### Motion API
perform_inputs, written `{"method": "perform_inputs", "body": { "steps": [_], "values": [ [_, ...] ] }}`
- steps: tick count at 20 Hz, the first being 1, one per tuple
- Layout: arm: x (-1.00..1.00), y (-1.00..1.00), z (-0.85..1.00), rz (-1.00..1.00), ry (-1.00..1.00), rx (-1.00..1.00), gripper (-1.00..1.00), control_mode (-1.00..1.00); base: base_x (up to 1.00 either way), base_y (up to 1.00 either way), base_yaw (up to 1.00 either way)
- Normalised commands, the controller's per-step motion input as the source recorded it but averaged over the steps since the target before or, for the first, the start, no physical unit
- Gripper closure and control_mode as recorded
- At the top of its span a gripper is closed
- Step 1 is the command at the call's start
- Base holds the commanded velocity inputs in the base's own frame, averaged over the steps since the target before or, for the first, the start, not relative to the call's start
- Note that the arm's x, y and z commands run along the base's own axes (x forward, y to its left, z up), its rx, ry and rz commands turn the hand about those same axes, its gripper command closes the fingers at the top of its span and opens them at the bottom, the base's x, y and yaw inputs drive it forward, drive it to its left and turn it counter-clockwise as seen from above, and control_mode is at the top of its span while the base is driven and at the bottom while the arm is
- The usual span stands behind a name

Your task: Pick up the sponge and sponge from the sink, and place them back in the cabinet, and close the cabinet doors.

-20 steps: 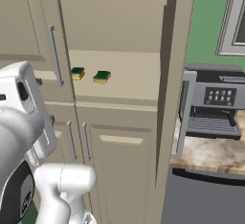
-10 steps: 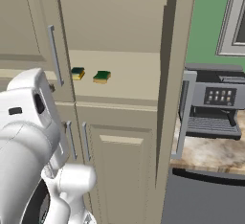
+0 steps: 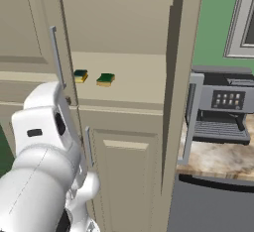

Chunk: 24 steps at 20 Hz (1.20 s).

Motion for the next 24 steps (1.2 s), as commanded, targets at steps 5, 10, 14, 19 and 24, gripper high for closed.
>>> {"method": "perform_inputs", "body": {
  "steps": [5, 10, 14, 19, 24],
  "values": [
    [-0.15, -0.23, -0.25, 0.0, -0.08, 0.0, -1.0, -1.0, 0.0, 0.0, 0.0],
    [-0.18, -0.25, -0.25, 0.0, -0.07, 0.0, -1.0, -1.0, 0.0, 0.0, 0.0],
    [-0.17, -0.25, -0.25, 0.0, -0.07, 0.0, -1.0, -1.0, 0.0, 0.0, 0.0],
    [-0.13, -0.22, -0.22, 0.0, -0.05, 0.0, -1.0, -1.0, 0.0, 0.0, 0.0],
    [-0.07, -0.19, -0.21, 0.0, -0.03, 0.0, -1.0, -1.0, 0.0, 0.0, 0.0]
  ]
}}
